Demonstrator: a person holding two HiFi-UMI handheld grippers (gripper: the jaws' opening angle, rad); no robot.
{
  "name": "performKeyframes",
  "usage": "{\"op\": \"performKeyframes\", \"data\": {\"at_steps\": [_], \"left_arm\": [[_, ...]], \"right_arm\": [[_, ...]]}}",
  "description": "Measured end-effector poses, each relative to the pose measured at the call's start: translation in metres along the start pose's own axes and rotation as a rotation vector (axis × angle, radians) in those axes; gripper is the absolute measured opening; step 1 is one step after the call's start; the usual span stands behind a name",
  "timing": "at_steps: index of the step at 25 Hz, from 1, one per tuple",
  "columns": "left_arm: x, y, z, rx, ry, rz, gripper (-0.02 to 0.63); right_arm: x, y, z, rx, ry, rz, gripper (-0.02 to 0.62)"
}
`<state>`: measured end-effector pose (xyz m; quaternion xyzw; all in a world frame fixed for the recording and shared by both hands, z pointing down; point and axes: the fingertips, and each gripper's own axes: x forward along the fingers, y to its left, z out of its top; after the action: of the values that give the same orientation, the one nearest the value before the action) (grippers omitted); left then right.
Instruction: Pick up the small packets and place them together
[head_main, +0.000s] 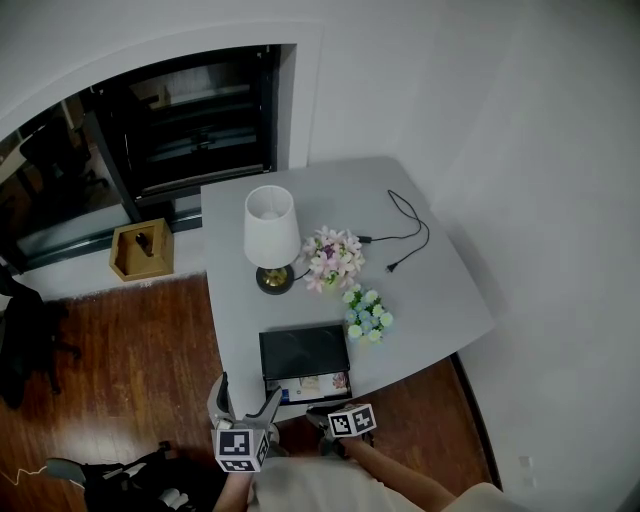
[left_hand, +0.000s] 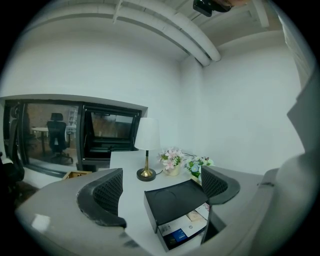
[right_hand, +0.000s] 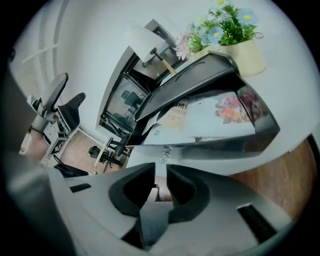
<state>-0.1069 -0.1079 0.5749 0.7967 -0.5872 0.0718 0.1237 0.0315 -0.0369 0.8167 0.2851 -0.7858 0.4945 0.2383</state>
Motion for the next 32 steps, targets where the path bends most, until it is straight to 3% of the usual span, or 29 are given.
{"op": "performKeyframes", "data": {"at_steps": [5,6,7,8,10,12,13,15,16,26,31,32], "left_arm": [[-0.005,0.003,-0.006,-0.002,0.010,0.015,0.472],[-0.005,0.004,-0.008,-0.001,0.013,0.019,0.458],[-0.006,0.004,-0.008,-0.001,0.016,0.022,0.447],[-0.007,0.004,-0.009,-0.001,0.017,0.023,0.448],[-0.007,0.003,-0.009,0.003,0.017,0.019,0.446],[-0.008,0.001,-0.009,0.009,0.016,0.014,0.447],[-0.009,0.000,-0.010,0.012,0.017,0.013,0.447],[-0.010,0.000,-0.010,0.014,0.019,0.015,0.446],[-0.011,0.000,-0.011,0.014,0.021,0.016,0.446],[-0.007,-0.003,-0.014,0.011,0.030,0.005,0.446],[-0.001,-0.008,-0.015,0.006,0.031,-0.007,0.446],[-0.001,-0.008,-0.015,0.005,0.031,-0.007,0.446]], "right_arm": [[0.001,-0.002,0.001,0.031,-0.006,-0.011,0.084],[0.002,-0.003,0.002,0.037,-0.008,-0.023,0.122],[0.004,-0.004,0.002,0.045,-0.013,-0.033,0.360],[0.005,-0.004,0.004,0.054,-0.018,-0.036,0.388],[0.006,-0.003,0.008,0.087,-0.033,-0.019,0.385],[0.004,-0.003,0.013,0.149,-0.048,0.012,0.264],[0.003,-0.003,0.015,0.183,-0.052,0.027,0.156],[0.004,-0.003,0.017,0.222,-0.044,0.044,0.123],[0.005,-0.003,0.016,0.220,-0.034,0.043,0.070],[0.000,0.003,-0.030,0.129,0.170,0.037,0.067],[-0.008,0.006,-0.030,0.075,0.155,0.074,0.066],[-0.010,0.008,-0.030,0.057,0.141,0.091,0.112]]}}
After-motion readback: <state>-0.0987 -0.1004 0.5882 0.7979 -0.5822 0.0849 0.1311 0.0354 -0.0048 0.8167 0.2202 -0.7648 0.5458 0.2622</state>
